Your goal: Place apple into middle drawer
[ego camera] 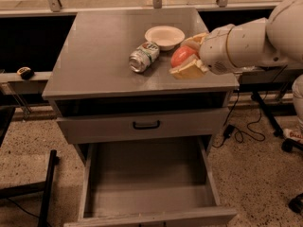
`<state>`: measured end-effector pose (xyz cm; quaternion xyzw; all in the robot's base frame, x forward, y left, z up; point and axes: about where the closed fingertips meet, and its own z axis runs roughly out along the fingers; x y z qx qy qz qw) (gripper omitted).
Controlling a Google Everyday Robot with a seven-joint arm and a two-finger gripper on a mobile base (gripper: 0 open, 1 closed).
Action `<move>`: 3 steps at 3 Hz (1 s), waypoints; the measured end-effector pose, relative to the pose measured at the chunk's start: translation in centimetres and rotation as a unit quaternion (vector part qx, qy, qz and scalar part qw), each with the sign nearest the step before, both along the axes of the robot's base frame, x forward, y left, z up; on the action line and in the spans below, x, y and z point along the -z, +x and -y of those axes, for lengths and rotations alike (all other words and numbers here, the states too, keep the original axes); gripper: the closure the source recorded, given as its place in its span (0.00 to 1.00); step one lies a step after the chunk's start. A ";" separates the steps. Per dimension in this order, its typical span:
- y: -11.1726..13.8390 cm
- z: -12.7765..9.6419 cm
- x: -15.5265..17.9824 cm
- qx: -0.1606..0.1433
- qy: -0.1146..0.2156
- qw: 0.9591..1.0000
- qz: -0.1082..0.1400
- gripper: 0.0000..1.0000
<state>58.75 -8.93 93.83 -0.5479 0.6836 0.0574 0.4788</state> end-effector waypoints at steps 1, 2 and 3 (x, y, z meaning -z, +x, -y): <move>-1.3 -0.5 3.9 -0.043 -0.022 0.999 -0.017 1.00; -5.9 0.3 10.9 -0.105 -0.073 0.990 -0.065 1.00; -8.3 1.4 15.4 -0.152 -0.117 0.978 -0.088 1.00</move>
Offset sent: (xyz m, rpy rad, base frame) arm -0.1354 -0.0321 -0.2119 -0.3030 0.3011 0.3672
